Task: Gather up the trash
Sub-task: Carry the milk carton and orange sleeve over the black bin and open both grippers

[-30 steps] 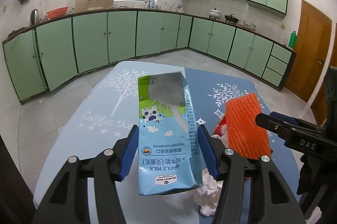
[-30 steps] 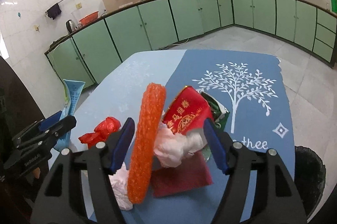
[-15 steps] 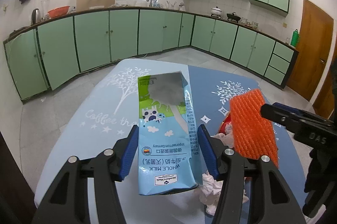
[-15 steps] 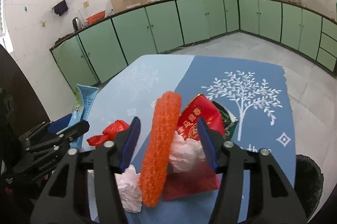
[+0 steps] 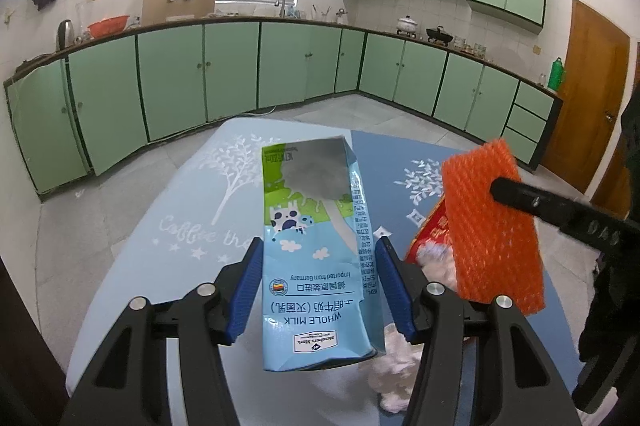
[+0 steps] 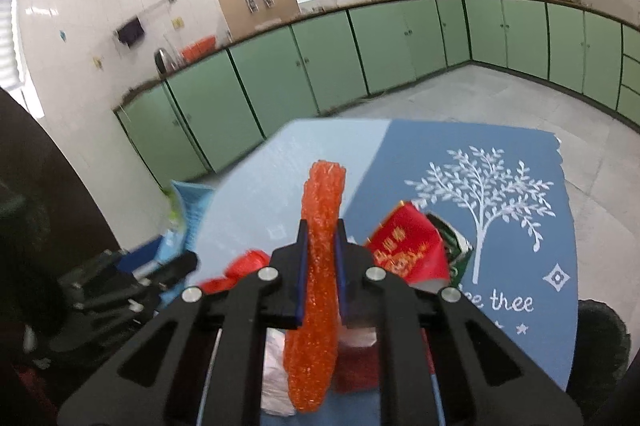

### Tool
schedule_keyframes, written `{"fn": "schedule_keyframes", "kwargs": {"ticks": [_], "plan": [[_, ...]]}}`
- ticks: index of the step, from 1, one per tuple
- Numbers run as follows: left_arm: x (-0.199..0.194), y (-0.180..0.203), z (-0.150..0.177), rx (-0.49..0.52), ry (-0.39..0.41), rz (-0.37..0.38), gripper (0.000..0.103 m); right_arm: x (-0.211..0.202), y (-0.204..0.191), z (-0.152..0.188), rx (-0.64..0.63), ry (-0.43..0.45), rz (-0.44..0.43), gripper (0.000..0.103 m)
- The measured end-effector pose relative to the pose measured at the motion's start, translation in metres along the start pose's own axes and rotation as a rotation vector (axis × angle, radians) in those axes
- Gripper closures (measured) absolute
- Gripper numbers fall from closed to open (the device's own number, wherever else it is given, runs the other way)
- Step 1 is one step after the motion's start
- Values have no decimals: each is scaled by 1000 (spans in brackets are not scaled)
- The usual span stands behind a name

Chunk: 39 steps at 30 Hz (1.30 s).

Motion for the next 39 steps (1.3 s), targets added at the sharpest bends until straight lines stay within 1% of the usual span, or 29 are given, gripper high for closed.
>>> {"fn": "schedule_keyframes", "kwargs": {"ticks": [3, 5, 11, 14, 18, 23, 30, 35, 39], "plan": [[-4, 9, -8, 10, 17, 15, 47, -16, 3, -9, 27, 38, -19, 92], [-5, 18, -14, 23, 27, 29, 47, -26, 6, -14, 30, 61, -5, 92], [-4, 45, -23, 42, 39, 82, 47, -58, 28, -19, 36, 104, 77, 92], [-2, 65, -26, 61, 40, 124, 47, -72, 43, -17, 49, 118, 109, 92], [8, 102, -28, 96, 25, 199, 47, -95, 70, -12, 76, 139, 173, 92], [21, 153, -27, 143, 5, 293, 47, -121, 110, 1, 123, 152, 253, 92], [47, 229, -18, 206, -27, 422, 47, -161, 180, 31, 208, 162, 383, 92], [64, 277, -10, 252, -44, 491, 47, -180, 223, 55, 255, 156, 467, 92], [78, 307, 0, 279, -67, 525, 47, -188, 257, 77, 279, 142, 541, 92]]}}
Point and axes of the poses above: each gripper's, at about its wrist camera, not at the fingertips, and x roughly the way its jaws point, y to its right, z to its underside, the point moved 2 cm from there along x, roughly the way its jaws point, and after that the axes turned 8 degrees about z, right-handed, at the moved point
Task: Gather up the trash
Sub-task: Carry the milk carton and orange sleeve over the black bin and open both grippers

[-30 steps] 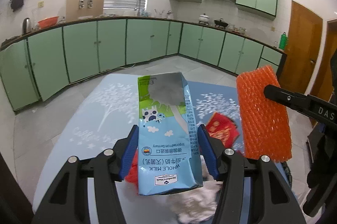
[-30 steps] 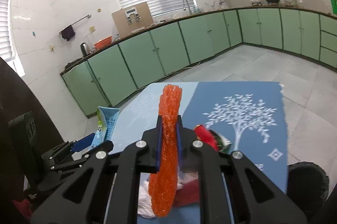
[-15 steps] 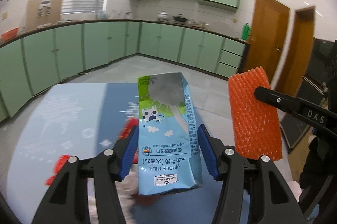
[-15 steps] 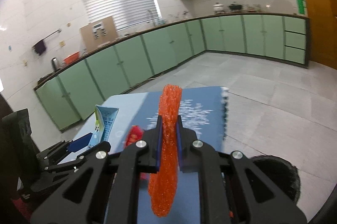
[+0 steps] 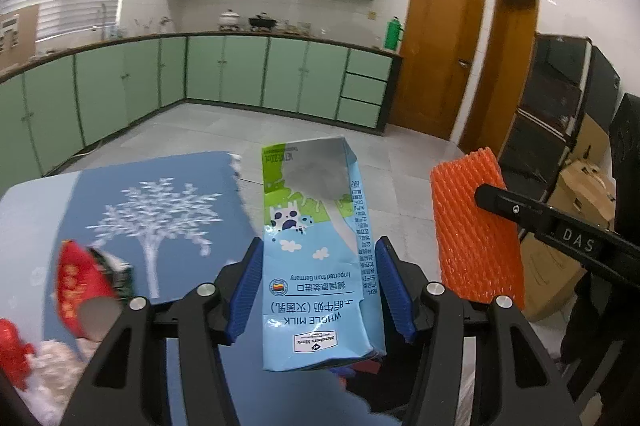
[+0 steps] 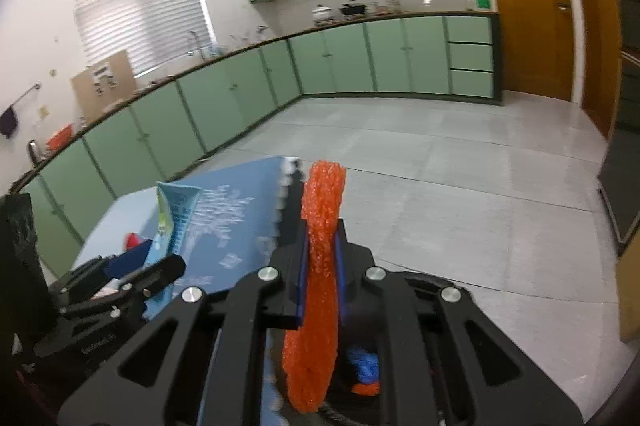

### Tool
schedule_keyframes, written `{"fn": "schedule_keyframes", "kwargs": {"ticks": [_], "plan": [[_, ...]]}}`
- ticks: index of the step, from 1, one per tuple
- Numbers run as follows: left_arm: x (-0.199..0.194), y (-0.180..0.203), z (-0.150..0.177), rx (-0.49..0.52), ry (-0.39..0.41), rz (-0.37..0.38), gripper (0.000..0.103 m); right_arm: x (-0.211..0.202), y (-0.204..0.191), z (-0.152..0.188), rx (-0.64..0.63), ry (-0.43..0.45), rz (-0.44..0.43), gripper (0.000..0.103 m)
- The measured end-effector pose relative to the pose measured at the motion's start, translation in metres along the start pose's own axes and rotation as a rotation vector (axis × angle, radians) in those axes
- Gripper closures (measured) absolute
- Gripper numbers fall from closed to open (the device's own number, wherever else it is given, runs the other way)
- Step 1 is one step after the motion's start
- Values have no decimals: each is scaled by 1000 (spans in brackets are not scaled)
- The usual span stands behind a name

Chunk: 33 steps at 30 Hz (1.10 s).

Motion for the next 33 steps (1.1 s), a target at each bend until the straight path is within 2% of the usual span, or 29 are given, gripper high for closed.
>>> {"fn": "schedule_keyframes", "kwargs": {"ticks": [10, 19, 21, 23, 25, 27, 29, 30, 31, 33], "plan": [[60, 24, 17, 19, -63, 47, 47, 36, 59, 30, 58, -66, 70, 92], [95, 32, 24, 31, -120, 59, 47, 67, 67, 35, 89, -114, 93, 88], [97, 31, 24, 26, -125, 63, 45, 70, 68, 36, 93, -121, 107, 80], [97, 29, 23, 23, -123, 61, 37, 71, 68, 37, 99, -122, 118, 74], [93, 25, 21, 16, -115, 58, 33, 71, 69, 37, 108, -120, 134, 50], [89, 21, 20, 8, -109, 50, 32, 69, 69, 36, 114, -109, 152, 45], [82, 16, 17, -1, -100, 43, 32, 65, 68, 35, 118, -97, 166, 33], [77, 13, 16, -4, -93, 38, 32, 62, 67, 34, 124, -87, 180, 21], [71, 11, 14, -6, -84, 31, 30, 59, 66, 34, 128, -78, 190, 14], [55, 3, 10, -8, -62, 12, 27, 51, 60, 30, 139, -59, 182, 12]]}}
Point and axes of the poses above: each gripper's, at about its wrist camera, not at the fingertips, and x roughly the way its jaws point, y to its right, z to its underside, the point moved 2 cm from there along x, roughly the way its jaws point, and after that the axes turned 8 degrees about z, right-handed, at the moved point
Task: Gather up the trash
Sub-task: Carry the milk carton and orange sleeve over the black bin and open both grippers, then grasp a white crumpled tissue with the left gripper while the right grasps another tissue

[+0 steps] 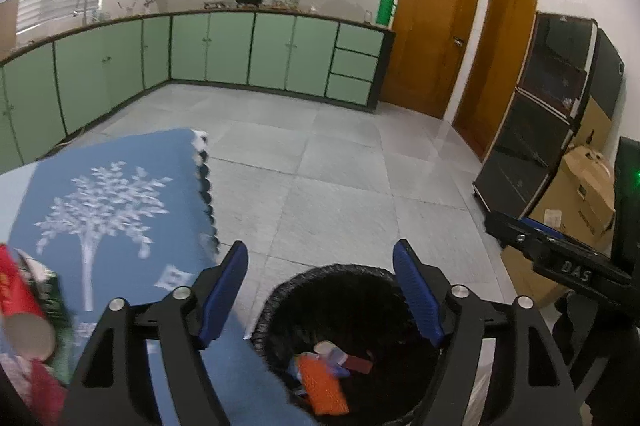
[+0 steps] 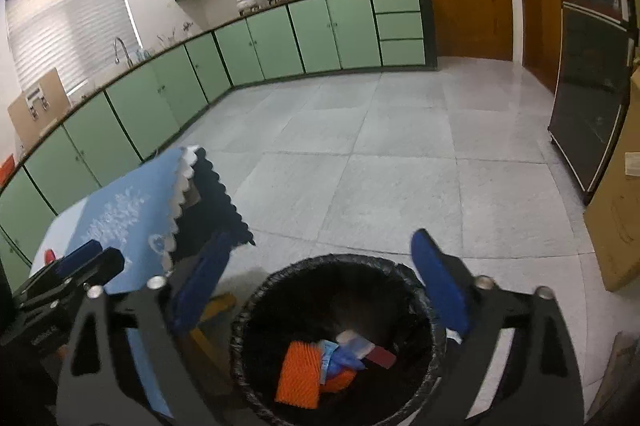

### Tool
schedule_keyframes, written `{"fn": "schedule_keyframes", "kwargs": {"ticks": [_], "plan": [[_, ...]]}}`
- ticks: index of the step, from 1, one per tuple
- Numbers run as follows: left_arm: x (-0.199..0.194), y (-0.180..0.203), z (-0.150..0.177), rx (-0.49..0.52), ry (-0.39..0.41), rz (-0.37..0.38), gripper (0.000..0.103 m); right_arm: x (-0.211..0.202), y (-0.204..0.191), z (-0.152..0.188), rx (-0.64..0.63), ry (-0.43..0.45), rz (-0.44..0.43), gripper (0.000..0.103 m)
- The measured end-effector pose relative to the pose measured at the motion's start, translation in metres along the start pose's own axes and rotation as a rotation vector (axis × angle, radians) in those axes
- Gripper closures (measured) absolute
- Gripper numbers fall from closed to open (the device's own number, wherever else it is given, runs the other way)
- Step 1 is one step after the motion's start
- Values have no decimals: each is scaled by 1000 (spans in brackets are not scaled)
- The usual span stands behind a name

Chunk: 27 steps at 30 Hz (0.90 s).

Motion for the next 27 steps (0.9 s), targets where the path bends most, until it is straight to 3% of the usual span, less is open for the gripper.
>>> {"fn": "schedule_keyframes", "kwargs": {"ticks": [5, 11, 20, 27], "plan": [[-51, -22, -3, 12, 59, -77, 23, -24, -28, -7, -4, 33, -54, 10], [-112, -60, 7, -7, 106, -207, 22, -48, -92, 0, -75, 73, -154, 10], [-195, -121, 57, -81, 113, -405, 22, -60, -183, 34, -161, 53, -304, 10], [-222, -146, 99, -150, 79, -457, 21, -68, -235, 70, -239, 39, -359, 10]]}}
Point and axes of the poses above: each gripper's, at about its wrist camera, not at the fingertips, and x roughly the way its jaws point, y to its right, z to its underside, the point moved 2 cm from there along x, roughly the way its jaws point, and after that the axes turned 8 degrees about z, right-handed, at the moved point
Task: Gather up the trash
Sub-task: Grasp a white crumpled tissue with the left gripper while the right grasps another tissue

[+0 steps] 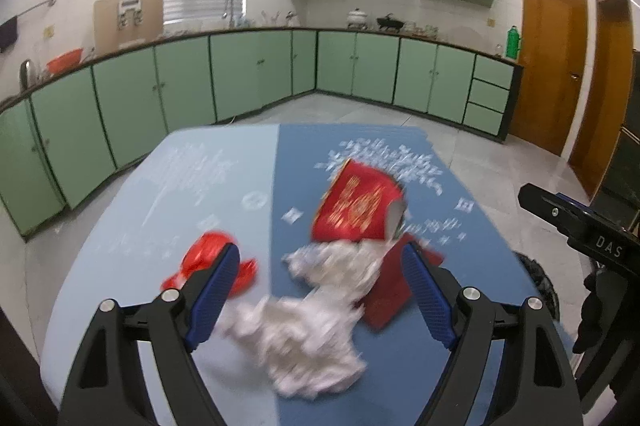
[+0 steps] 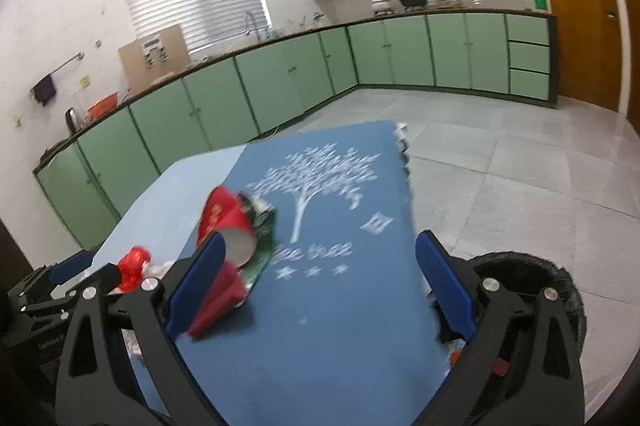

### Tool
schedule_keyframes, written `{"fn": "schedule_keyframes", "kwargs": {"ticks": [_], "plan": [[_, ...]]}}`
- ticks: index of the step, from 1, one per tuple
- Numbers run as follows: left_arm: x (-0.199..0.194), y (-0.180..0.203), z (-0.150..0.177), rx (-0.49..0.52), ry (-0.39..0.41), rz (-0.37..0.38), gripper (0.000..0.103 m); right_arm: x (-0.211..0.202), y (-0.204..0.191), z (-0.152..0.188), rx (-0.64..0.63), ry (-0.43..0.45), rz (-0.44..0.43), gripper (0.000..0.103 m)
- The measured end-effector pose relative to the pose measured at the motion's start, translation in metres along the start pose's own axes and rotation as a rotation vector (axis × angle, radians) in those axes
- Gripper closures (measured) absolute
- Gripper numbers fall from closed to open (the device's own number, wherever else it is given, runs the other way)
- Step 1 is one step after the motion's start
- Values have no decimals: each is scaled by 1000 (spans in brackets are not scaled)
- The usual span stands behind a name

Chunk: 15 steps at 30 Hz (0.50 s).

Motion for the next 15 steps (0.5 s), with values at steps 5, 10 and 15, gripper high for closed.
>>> {"fn": "schedule_keyframes", "kwargs": {"ticks": [5, 10, 15], "plan": [[3, -15, 20, -41, -51, 10, 19, 4, -17, 13, -40, -20, -3, 10], [15, -21, 32, -64, -89, 21, 18, 6, -22, 20, -53, -41, 11, 10], [28, -19, 39, -75, -127, 33, 18, 9, -23, 22, -68, -52, 20, 10]]}}
Point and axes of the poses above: each gripper's, at about its wrist camera, not at the fingertips, and x roughly the way its jaws point, y to its right, z to its underside, the point moved 2 cm from there along x, roughly the way its jaws point, and after that the axes turned 8 degrees about z, right-handed, at the moved point
